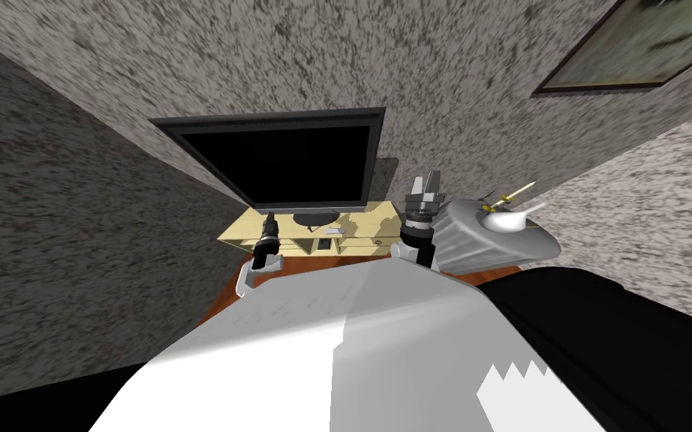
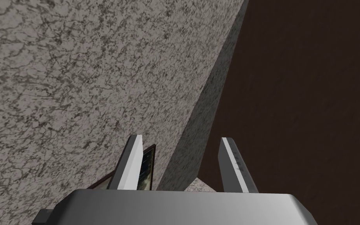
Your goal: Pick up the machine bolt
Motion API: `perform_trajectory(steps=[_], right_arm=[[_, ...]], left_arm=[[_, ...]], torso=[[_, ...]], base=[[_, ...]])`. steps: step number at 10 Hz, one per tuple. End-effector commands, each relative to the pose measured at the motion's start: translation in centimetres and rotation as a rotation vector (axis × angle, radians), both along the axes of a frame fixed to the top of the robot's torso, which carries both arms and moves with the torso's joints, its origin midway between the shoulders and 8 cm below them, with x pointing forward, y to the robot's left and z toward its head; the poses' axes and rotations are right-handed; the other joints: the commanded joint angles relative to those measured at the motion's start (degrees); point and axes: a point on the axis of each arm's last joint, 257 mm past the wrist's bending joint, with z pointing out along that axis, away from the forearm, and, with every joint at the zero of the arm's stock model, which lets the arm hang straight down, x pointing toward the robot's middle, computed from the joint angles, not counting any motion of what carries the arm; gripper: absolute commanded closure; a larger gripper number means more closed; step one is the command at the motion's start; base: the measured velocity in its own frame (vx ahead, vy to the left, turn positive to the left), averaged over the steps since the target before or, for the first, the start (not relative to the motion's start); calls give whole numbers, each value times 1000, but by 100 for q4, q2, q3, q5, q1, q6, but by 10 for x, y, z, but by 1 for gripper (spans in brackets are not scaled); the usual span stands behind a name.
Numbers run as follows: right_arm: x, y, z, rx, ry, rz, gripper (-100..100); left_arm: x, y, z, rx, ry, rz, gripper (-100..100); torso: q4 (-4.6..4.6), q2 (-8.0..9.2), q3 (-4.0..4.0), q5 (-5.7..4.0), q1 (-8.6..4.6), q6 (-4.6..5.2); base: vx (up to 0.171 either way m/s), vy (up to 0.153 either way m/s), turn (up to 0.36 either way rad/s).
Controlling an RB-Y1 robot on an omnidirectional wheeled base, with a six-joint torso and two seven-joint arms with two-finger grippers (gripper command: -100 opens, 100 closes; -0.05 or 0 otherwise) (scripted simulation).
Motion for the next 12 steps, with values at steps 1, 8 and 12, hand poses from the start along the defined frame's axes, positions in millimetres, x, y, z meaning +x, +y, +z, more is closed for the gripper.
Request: perform_trajectory(steps=[1, 8, 12], right_arm=[[0, 0, 0, 0, 0, 0, 0], [0, 0, 0, 0, 0, 0, 0], [0, 0, 0, 0, 0, 0, 0]], left_arm=[[1, 9, -16, -4, 44, 24, -100], [11, 56, -75, -32, 240, 160, -100], [9, 78, -111, -58, 352, 232, -100]], torso=[[0, 0, 0, 0, 0, 0], [1, 6, 3, 0, 3, -3], [0, 2, 1, 0, -1, -2]], base=[[26, -18, -45], [19, -16, -77], [27, -21, -90]])
